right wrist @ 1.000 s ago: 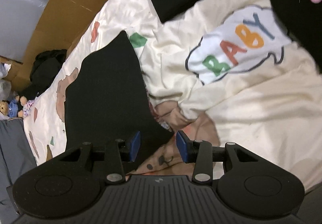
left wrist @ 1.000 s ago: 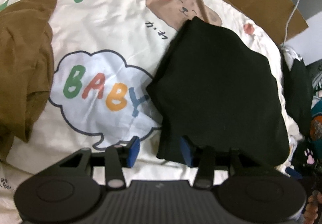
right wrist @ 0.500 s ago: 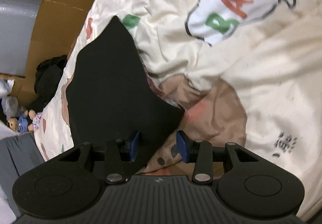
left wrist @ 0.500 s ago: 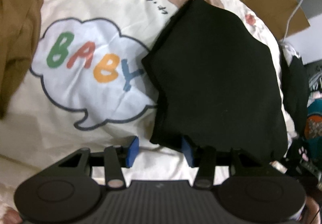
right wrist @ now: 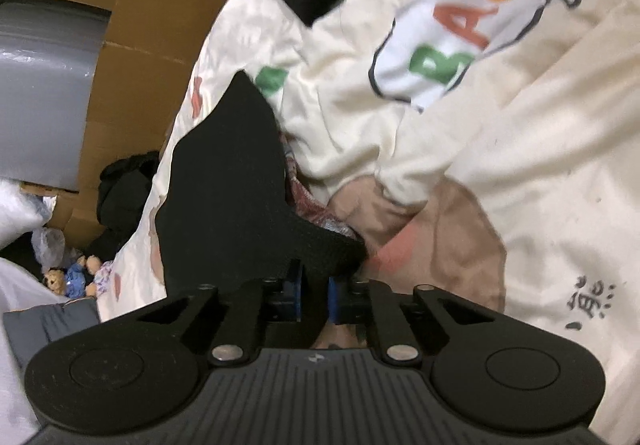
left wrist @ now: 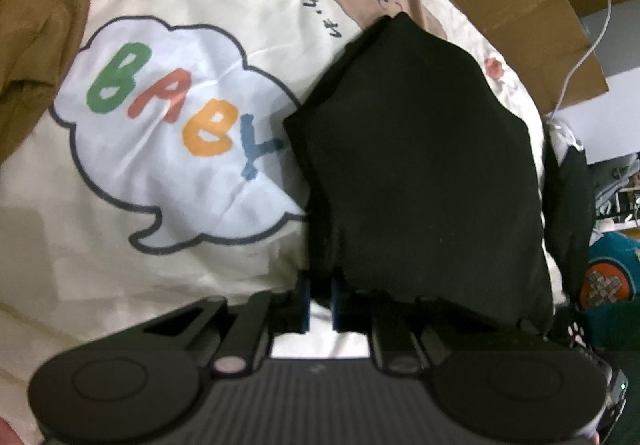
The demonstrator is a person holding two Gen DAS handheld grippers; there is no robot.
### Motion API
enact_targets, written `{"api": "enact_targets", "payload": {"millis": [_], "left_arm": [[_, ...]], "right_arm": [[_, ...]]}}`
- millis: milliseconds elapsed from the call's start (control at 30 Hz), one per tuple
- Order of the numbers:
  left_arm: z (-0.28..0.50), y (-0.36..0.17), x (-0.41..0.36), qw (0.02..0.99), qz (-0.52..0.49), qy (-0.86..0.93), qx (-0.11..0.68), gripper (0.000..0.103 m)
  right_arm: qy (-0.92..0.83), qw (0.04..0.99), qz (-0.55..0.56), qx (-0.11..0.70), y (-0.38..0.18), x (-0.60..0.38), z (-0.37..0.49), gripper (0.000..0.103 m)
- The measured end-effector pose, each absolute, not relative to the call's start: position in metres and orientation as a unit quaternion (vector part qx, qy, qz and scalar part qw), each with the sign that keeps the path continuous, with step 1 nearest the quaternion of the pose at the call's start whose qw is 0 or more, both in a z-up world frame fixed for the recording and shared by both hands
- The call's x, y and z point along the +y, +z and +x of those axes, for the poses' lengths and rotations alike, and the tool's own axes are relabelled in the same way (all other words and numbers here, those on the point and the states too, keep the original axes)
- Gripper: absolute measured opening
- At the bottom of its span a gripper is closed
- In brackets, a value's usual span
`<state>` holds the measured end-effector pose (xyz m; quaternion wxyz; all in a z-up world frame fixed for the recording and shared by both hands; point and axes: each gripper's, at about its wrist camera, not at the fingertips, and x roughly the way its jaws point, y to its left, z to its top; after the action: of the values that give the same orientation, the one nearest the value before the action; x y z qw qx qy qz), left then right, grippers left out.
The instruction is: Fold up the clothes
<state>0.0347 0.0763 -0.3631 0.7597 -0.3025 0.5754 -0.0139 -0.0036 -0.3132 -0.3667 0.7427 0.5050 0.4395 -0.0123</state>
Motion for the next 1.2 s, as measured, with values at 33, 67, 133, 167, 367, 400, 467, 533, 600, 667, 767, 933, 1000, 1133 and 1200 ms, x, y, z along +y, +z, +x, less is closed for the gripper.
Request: {"api": "enact_targets", "payload": {"millis": [33, 67, 133, 167, 367, 400, 467, 533, 600, 667, 767, 933, 1000, 1133, 1200], "left_arm": [[0.034, -0.363, 0.076, 0.759, -0.301, -0.016, 0.577, 0.009], [0.032, -0.363, 0.076, 0.757, -0.302, -0.018, 0.58, 0.008], [0.031, -0.362, 0.076, 0.752, -0.306, -0.022, 0.583, 0.008], [0.031, -0.361, 0.075, 0.749, -0.309, -0.028, 0.585, 0.008], [0.029, -0.355, 0.065, 0.744, -0.291, -0.054, 0.599, 0.008], [0.029, -0.355, 0.062, 0.742, -0.287, -0.06, 0.603, 0.008], [0.03, -0.353, 0.053, 0.735, -0.268, -0.084, 0.617, 0.008], [0.032, -0.349, 0.045, 0.736, -0.247, -0.109, 0.621, 0.008], [0.034, -0.346, 0.042, 0.734, -0.246, -0.123, 0.621, 0.008], [0.035, -0.345, 0.042, 0.728, -0.251, -0.129, 0.624, 0.01], [0.035, -0.345, 0.049, 0.725, -0.238, -0.106, 0.637, 0.009], [0.036, -0.34, 0.064, 0.736, -0.236, -0.084, 0.629, 0.012], [0.04, -0.332, 0.064, 0.745, -0.226, -0.083, 0.622, 0.015], [0.06, -0.306, 0.052, 0.766, -0.183, -0.107, 0.607, 0.02], [0.08, -0.286, 0.042, 0.778, -0.163, -0.123, 0.594, 0.023]], "right_arm": [[-0.016, 0.746, 0.501, 0.437, -0.365, -0.313, -0.003, 0.01], [-0.018, 0.75, 0.498, 0.435, -0.362, -0.313, -0.003, 0.01], [-0.022, 0.758, 0.49, 0.43, -0.357, -0.314, -0.002, 0.009], [-0.024, 0.759, 0.489, 0.428, -0.355, -0.316, -0.001, 0.009], [-0.022, 0.769, 0.478, 0.423, -0.342, -0.33, 0.004, 0.007], [-0.022, 0.771, 0.475, 0.422, -0.339, -0.333, 0.005, 0.007], [-0.023, 0.774, 0.471, 0.422, -0.335, -0.338, 0.006, 0.007], [-0.025, 0.779, 0.462, 0.425, -0.331, -0.345, 0.009, 0.007], [-0.028, 0.779, 0.453, 0.432, -0.329, -0.351, 0.014, 0.007], [-0.031, 0.78, 0.444, 0.44, -0.328, -0.356, 0.018, 0.007], [-0.034, 0.78, 0.432, 0.452, -0.326, -0.364, 0.024, 0.007], [-0.04, 0.781, 0.421, 0.46, -0.327, -0.374, 0.03, 0.007], [-0.04, 0.781, 0.419, 0.462, -0.328, -0.376, 0.032, 0.007], [-0.039, 0.779, 0.42, 0.465, -0.328, -0.379, 0.036, 0.007], [-0.034, 0.78, 0.42, 0.463, -0.327, -0.381, 0.036, 0.007]]}}
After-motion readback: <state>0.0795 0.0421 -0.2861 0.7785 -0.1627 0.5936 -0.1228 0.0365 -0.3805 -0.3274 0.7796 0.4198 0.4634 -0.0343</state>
